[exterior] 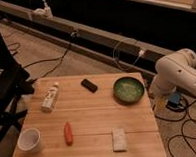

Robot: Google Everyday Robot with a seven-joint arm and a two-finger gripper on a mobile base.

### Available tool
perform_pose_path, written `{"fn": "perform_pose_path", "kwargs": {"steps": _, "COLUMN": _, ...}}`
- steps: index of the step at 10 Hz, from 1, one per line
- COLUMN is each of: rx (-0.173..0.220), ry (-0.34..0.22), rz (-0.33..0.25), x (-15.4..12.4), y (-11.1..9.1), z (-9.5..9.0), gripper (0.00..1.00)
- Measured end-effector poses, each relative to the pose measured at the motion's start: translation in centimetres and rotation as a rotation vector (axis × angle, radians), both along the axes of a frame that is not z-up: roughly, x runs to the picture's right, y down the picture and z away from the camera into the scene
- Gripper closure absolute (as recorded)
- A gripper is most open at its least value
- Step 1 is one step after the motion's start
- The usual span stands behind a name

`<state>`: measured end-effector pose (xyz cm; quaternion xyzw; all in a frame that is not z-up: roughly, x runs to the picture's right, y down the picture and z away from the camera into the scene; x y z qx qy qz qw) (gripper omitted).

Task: Move the arm in a circular motion

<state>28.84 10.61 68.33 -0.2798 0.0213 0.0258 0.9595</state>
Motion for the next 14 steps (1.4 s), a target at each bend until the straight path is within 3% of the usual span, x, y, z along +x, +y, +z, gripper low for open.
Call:
{"fn": "perform_pose_path", "kwargs": {"steps": 8, "rx": 0.001, "ry": 0.006, "rz": -0.012, "x": 0.2, "y": -0.4, "z": 0.2, "gripper": 0.35}}
{"fn": "perform_pose_path", "kwargs": {"steps": 14, "rx": -0.013, "ry": -0.037, "rz": -0.087, "x": -2.6, "y": -4.1, "z": 4.1, "gripper": 0.35}}
